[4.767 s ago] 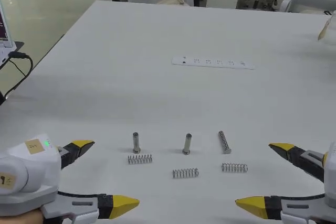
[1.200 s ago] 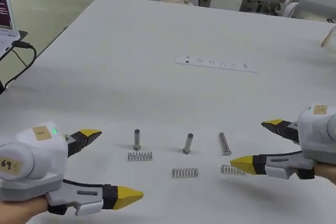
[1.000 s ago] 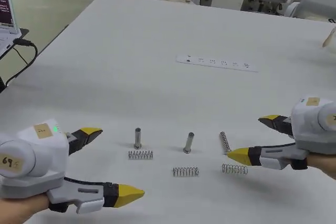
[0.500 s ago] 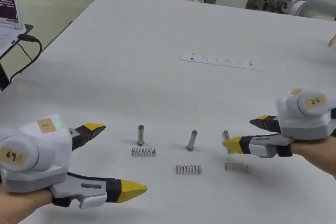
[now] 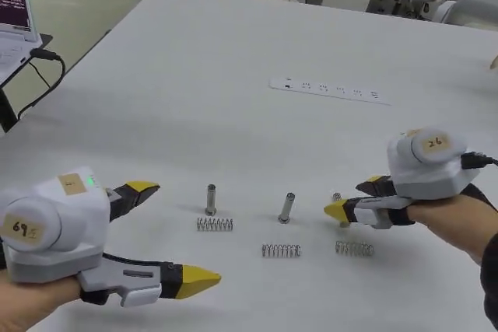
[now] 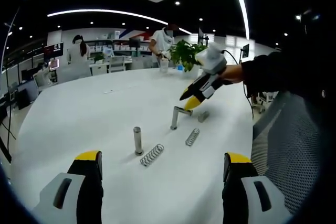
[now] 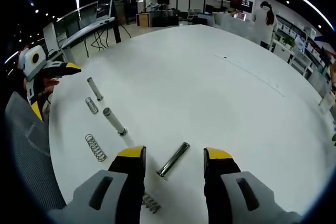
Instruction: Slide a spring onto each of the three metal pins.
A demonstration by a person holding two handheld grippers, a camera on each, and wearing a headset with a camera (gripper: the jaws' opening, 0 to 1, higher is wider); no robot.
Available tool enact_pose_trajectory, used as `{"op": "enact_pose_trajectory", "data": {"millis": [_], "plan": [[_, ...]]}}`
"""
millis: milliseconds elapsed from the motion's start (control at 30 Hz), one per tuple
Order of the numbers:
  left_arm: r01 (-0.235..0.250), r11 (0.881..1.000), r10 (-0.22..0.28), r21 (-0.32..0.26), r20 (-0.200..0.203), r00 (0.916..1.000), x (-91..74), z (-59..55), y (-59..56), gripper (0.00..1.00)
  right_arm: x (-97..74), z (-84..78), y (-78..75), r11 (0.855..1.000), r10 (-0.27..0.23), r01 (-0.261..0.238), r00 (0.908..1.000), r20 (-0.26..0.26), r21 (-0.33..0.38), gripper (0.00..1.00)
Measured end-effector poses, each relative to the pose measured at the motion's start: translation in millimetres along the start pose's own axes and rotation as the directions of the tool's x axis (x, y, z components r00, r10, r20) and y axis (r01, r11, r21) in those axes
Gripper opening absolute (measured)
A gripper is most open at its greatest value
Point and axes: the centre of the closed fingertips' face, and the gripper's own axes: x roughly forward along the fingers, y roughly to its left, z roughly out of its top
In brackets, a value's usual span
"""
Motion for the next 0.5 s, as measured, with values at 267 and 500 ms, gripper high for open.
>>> {"op": "enact_pose_trajectory", "data": {"millis": [267, 500], "plan": [[0.003, 1.0, -0.003, 0.0, 0.002, 1.0, 0.4, -0.1, -0.3, 0.94, 9.1, -2.8, -0.2, 1.0, -0.009, 0.009, 0.9992, -0.039, 0.007, 0.36], [0.008, 1.0, -0.008, -0.001, -0.001, 1.0, 1.0, -1.4, -1.0, 0.93, 13.4, -5.2, -2.3, 1.0, -0.017, 0.019, 0.9977, -0.065, 0.023, 0.31]]}}
